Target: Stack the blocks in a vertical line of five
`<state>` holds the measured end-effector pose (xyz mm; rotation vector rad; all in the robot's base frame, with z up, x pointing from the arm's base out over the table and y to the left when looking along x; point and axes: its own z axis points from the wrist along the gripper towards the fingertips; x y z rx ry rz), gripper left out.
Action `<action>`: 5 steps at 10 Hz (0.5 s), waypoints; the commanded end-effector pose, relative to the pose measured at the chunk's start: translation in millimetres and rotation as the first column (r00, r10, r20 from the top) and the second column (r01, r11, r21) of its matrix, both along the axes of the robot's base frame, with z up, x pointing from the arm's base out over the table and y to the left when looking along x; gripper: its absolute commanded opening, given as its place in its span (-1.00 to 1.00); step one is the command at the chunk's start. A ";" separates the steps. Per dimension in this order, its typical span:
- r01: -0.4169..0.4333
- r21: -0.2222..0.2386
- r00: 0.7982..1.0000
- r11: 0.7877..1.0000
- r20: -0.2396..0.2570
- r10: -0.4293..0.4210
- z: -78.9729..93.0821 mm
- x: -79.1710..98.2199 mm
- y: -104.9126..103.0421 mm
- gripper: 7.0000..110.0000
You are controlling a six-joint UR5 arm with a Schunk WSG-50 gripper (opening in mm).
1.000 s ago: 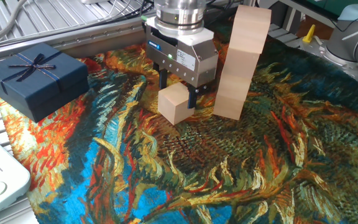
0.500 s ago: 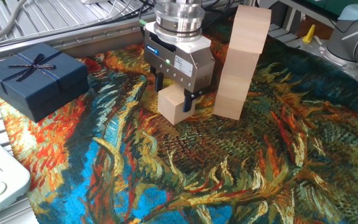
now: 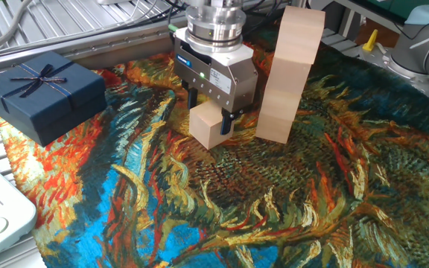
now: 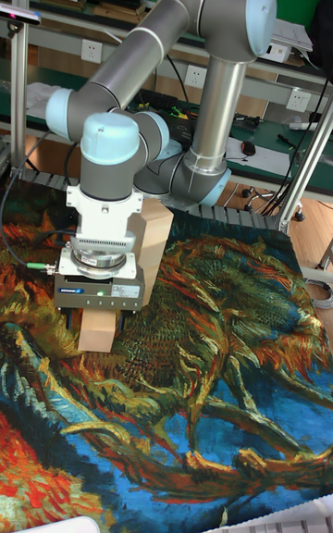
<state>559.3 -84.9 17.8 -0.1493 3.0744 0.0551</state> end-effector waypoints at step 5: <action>0.042 -0.004 0.999 0.999 -0.033 -0.042 -6.7 -4.9 1.0 0.15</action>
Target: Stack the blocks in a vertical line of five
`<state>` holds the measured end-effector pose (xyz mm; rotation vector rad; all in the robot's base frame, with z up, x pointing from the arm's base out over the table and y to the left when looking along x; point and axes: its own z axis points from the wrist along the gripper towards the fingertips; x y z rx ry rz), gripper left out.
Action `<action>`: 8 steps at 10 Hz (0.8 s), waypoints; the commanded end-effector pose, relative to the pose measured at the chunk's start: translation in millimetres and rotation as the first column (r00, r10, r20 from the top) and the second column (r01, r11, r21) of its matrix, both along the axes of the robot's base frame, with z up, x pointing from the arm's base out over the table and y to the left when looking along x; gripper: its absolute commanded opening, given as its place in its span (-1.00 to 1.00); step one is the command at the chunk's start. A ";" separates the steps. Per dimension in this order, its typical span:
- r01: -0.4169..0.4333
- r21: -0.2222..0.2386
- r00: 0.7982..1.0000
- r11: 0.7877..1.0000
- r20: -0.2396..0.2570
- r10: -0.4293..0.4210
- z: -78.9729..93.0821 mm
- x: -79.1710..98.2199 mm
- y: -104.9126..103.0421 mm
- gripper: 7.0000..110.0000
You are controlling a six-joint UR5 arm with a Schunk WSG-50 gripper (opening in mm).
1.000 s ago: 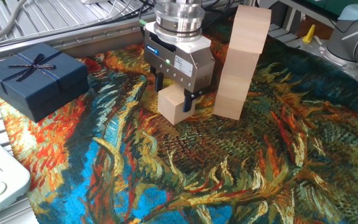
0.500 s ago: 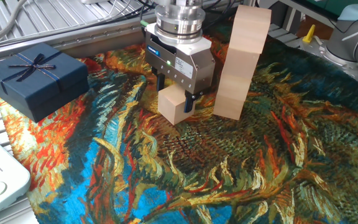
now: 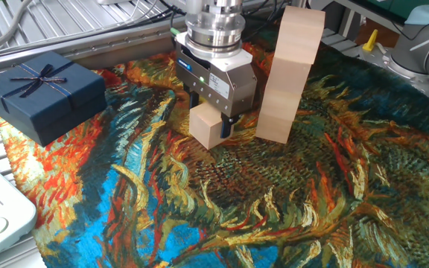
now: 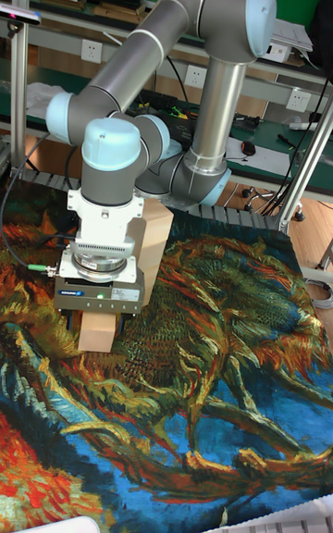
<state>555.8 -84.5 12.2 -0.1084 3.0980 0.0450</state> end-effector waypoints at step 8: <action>0.028 0.005 1.000 1.000 -0.001 -0.028 -0.9 2.3 2.8 0.15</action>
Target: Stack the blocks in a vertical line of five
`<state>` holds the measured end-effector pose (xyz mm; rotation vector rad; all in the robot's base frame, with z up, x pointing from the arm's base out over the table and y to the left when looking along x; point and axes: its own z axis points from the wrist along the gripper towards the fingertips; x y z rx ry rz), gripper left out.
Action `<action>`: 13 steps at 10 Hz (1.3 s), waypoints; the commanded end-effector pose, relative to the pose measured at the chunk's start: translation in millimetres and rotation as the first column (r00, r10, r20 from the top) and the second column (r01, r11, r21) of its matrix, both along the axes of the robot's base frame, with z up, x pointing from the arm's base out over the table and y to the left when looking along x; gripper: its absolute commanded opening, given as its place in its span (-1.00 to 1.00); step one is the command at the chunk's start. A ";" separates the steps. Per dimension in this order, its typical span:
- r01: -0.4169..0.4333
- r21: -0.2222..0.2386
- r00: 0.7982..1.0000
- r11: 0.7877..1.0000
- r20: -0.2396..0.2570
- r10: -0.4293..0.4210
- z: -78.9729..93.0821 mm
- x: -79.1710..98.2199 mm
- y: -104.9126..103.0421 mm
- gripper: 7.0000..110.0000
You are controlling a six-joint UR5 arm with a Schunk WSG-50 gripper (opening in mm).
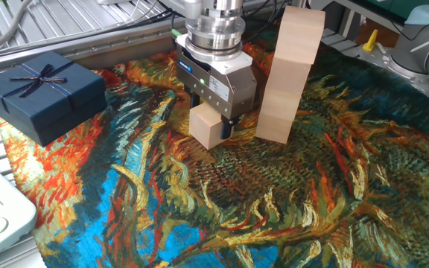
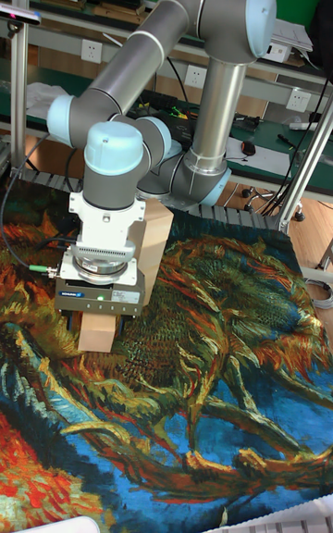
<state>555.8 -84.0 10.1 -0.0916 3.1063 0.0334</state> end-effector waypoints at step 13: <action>0.060 0.008 0.998 0.998 0.000 -0.060 2.2 1.9 0.8 -0.71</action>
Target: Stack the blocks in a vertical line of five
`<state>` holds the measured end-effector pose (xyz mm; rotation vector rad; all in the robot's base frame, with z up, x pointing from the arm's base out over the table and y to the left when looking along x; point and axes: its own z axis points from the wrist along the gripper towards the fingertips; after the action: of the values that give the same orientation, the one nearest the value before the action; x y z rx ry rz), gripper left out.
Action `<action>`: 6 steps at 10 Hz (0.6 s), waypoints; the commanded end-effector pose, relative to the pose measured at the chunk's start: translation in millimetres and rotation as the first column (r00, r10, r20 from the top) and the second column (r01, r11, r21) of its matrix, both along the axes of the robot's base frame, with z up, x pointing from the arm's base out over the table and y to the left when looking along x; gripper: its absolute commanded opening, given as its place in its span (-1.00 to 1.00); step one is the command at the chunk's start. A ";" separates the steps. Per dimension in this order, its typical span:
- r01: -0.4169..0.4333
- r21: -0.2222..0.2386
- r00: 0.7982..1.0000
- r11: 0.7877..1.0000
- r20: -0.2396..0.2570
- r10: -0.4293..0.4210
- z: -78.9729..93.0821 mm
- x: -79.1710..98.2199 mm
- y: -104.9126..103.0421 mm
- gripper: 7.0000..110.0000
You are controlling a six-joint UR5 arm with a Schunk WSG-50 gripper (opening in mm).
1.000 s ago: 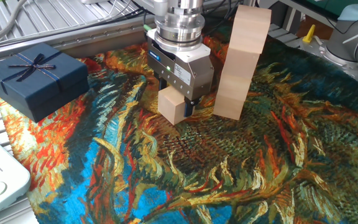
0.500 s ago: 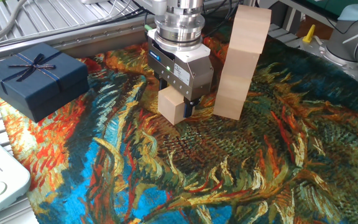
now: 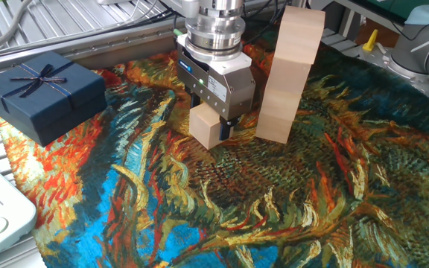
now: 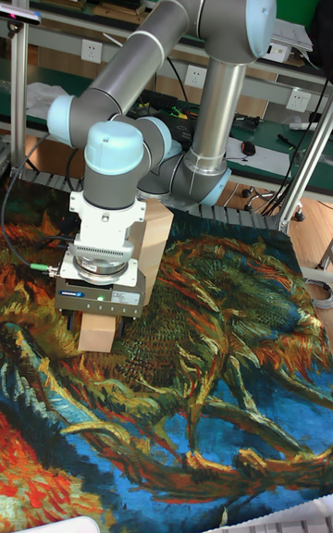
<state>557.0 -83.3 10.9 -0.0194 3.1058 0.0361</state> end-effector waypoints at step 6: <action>0.030 0.003 0.999 1.000 -0.010 -0.030 3.1 -0.3 0.1 -1.00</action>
<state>555.9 -84.3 12.2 0.0020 3.1154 0.0262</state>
